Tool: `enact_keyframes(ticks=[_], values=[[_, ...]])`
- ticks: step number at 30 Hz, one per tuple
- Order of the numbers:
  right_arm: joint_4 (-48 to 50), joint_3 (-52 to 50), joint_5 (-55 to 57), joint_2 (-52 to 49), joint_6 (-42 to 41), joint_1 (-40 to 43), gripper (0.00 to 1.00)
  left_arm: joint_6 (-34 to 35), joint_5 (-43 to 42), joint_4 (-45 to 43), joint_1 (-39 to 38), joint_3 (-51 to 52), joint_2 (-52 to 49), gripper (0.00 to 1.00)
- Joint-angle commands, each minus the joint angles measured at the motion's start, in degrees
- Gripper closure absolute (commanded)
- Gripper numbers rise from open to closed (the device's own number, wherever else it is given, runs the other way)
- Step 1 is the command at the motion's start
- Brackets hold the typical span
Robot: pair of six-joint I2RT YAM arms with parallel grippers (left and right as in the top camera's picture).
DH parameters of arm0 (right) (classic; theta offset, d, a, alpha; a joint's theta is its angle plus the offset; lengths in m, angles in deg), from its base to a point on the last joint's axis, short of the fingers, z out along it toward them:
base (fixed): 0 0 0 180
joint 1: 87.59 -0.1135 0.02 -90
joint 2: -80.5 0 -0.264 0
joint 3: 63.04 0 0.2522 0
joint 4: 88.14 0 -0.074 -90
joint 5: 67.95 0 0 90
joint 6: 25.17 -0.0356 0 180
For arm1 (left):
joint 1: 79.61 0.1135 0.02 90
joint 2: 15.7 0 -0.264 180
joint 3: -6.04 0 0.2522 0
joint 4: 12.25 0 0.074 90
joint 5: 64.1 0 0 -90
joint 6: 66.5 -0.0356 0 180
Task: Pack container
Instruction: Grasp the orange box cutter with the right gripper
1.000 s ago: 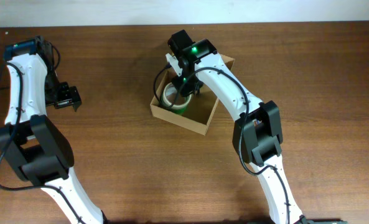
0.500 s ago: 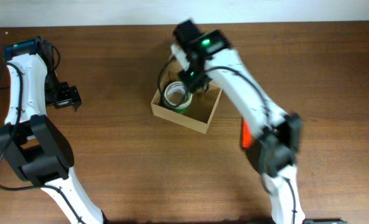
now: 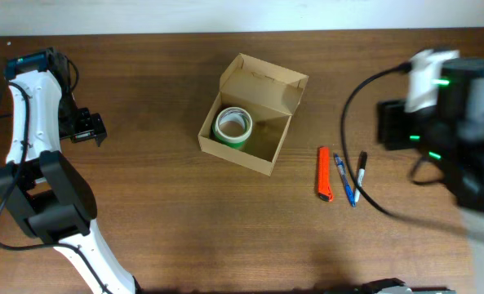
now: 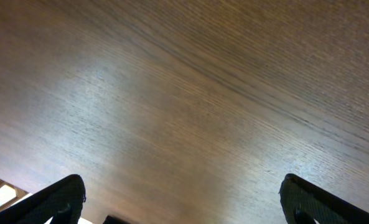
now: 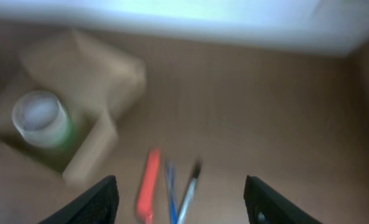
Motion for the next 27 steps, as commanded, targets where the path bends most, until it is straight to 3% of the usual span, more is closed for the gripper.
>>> enact_keyframes(ticks=[1, 8, 18, 23, 27], values=[[2.0, -15.1, -4.9, -5.4, -7.6, 0.7, 0.31, -0.7, -0.4, -0.2, 0.1, 0.3, 0.5, 0.00], [15.9, -33.6, -9.9, -12.7, -13.1, 0.7, 0.25, -0.7, -0.4, -0.2, 0.1, 0.3, 0.5, 0.00], [22.4, -34.8, -13.4, -27.8, -13.6, 0.7, 0.26, -0.7, -0.4, -0.2, 0.1, 0.3, 0.5, 0.00], [24.8, -34.8, -13.4, -30.7, -13.8, 0.7, 0.27, -0.7, -0.4, -0.2, 0.1, 0.3, 0.5, 0.00], [26.0, -34.9, -13.1, -32.2, -14.8, 0.7, 0.37, -0.7, -0.4, -0.2, 0.1, 0.3, 0.5, 0.00]])
